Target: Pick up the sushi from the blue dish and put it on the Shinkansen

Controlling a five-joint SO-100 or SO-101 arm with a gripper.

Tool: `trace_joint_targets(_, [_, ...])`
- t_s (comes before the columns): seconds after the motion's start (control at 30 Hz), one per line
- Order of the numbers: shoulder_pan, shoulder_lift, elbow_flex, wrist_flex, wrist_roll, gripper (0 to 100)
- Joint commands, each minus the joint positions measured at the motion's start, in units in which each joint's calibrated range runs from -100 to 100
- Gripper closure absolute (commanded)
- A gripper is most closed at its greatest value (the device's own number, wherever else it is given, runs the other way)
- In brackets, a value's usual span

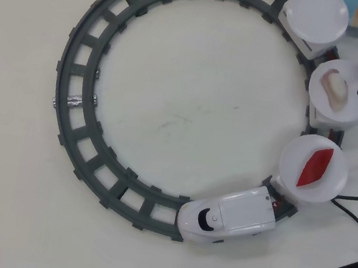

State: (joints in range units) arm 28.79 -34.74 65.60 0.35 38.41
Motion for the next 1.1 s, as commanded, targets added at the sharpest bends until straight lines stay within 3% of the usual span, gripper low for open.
trace_joint_targets(0.0, [-1.41, 0.54, -4.38, -4.93, -11.45, 98])
trace_joint_targets(0.23, [-4.58, 1.21, -4.11, -6.47, -31.75, 98])
trace_joint_targets(0.43, [-5.99, 7.05, -4.38, -6.73, -40.97, 98])
trace_joint_targets(0.6, [-5.73, 15.24, -7.97, -6.55, -43.81, 98])
trace_joint_targets(1.07, [-8.90, 19.41, -9.68, -2.28, -43.23, 95])
